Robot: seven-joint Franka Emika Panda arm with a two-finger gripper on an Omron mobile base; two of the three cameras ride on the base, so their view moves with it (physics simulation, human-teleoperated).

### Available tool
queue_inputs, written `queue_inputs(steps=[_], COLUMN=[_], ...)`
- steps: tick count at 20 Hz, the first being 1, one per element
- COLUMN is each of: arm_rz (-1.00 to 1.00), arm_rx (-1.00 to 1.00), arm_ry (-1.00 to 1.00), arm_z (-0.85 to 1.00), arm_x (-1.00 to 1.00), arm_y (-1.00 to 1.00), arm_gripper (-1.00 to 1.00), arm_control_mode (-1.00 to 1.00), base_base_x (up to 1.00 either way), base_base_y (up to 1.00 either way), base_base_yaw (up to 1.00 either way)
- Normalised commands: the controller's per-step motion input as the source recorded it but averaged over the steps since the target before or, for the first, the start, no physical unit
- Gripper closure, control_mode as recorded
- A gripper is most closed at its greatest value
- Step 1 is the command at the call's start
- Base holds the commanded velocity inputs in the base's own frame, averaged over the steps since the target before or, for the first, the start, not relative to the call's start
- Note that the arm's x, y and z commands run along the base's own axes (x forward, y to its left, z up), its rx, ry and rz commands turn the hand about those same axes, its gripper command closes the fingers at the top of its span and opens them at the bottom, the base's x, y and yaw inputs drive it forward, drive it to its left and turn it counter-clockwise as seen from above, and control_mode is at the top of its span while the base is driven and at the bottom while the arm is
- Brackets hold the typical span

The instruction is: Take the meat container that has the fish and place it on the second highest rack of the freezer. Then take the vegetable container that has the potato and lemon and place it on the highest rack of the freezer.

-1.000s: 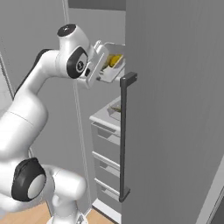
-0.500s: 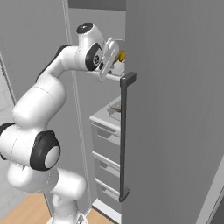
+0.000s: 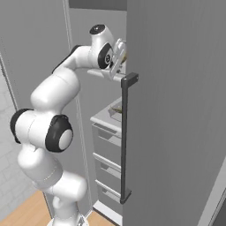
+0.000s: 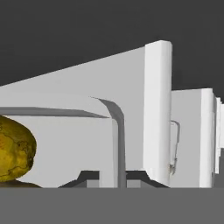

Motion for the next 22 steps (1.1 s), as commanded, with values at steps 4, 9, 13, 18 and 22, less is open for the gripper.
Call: queue_inputs(steps=[4,9,13,18,22], arm_rz=[0.00,0.00,0.00,0.00,0.00], arm_rx=[0.00,0.00,0.00,0.00,0.00], arm_ry=[0.00,0.00,0.00,-0.01,0.00], arm_z=[-0.30,-0.26,-0.12,-0.05,0.00], arm_x=[0.43,0.40,0.43,0.19,0.00], arm_y=[-0.31,-0.30,-0.18,-0.07,0.00], arm_gripper=[1.00,1.00,1.00,1.00,1.00], arm_control_mode=[-1.00,-1.00,-1.00,-1.00,-1.00], base_base_x=[0.00,0.00,0.00,0.00,0.00], base_base_y=[0.00,0.00,0.00,0.00,0.00], base_base_yaw=[0.00,0.00,0.00,0.00,0.00])
